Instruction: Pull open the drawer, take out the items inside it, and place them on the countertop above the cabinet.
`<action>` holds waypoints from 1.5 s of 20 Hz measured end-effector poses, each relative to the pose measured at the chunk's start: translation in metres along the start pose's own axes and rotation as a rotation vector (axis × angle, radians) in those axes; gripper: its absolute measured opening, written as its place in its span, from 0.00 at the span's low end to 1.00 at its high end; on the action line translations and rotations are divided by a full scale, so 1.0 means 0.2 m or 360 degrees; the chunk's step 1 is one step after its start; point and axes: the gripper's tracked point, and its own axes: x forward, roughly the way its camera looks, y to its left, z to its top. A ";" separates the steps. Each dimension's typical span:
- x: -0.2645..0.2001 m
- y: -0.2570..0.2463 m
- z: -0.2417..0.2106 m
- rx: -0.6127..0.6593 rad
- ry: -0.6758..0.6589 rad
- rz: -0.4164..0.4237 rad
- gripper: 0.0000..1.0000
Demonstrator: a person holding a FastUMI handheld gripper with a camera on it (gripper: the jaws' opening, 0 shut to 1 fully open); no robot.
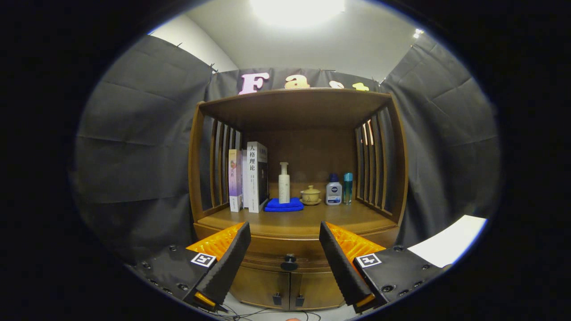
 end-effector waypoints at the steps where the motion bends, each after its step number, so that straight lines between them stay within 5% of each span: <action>1: 0.03 0.00 -0.02 0.0003 0.0012 0.0004 0.98; 15: 0.52 -0.04 -0.35 0.0006 0.0218 -0.0014 0.98; 25: 0.56 -0.06 -0.77 -0.0011 0.0516 -0.0023 0.98; 30: 0.57 -0.06 -0.87 -0.0003 0.0573 -0.0035 0.83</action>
